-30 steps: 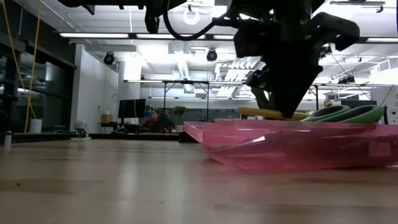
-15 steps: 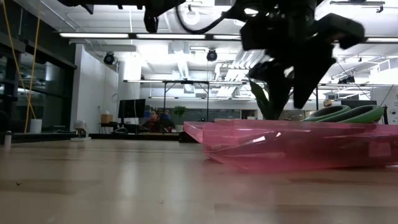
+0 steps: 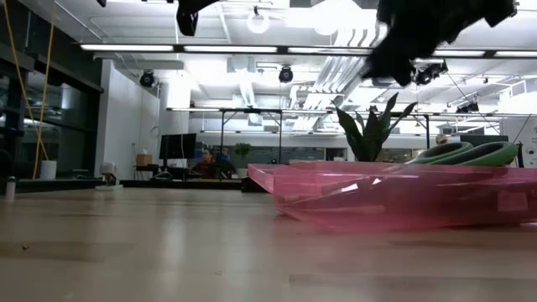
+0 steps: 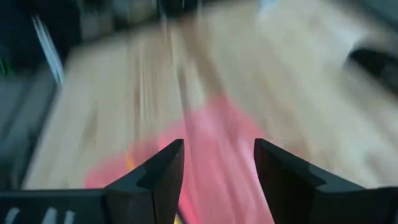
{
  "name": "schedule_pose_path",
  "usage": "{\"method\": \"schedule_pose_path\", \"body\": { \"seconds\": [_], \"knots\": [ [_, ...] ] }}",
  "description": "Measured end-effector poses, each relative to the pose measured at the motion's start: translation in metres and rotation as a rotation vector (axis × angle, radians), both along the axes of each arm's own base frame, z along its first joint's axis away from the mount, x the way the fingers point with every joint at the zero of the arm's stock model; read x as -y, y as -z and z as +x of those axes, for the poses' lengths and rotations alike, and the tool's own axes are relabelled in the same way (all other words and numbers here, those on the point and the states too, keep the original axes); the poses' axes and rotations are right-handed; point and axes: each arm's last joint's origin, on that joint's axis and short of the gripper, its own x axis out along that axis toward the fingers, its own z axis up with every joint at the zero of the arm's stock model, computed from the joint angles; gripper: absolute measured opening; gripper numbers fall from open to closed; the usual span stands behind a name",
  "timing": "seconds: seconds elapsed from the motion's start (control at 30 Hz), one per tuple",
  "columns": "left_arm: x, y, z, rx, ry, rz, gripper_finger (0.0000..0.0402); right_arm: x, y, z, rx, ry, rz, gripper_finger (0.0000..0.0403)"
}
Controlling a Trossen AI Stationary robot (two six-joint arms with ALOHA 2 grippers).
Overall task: Pack school essentials
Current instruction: Return to Home Position
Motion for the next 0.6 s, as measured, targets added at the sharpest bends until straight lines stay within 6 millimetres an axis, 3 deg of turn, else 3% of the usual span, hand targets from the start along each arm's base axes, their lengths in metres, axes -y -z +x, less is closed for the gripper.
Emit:
{"method": "schedule_pose_path", "body": {
  "seconds": [0.2, 0.3, 0.5, 0.6],
  "knots": [
    [0.015, 0.001, 0.004, -0.004, 0.034, 0.011, 0.0135, 0.006, -0.036, -0.008, 0.351, 0.103, -0.019, 0.0179],
    [0.022, 0.014, 0.005, 0.037, 0.011, 0.030, 0.0119, 0.006, -0.048, -0.009, 0.472, 0.102, -0.019, 0.0177],
    [0.026, 0.053, -0.019, 0.183, -0.027, -0.045, 0.0059, 0.005, -0.055, -0.008, 0.544, 0.091, -0.015, 0.0176],
    [0.023, 0.051, -0.032, 0.207, -0.063, 0.005, 0.0015, 0.004, -0.055, -0.008, 0.545, 0.065, -0.008, 0.0176]
  ]
}}
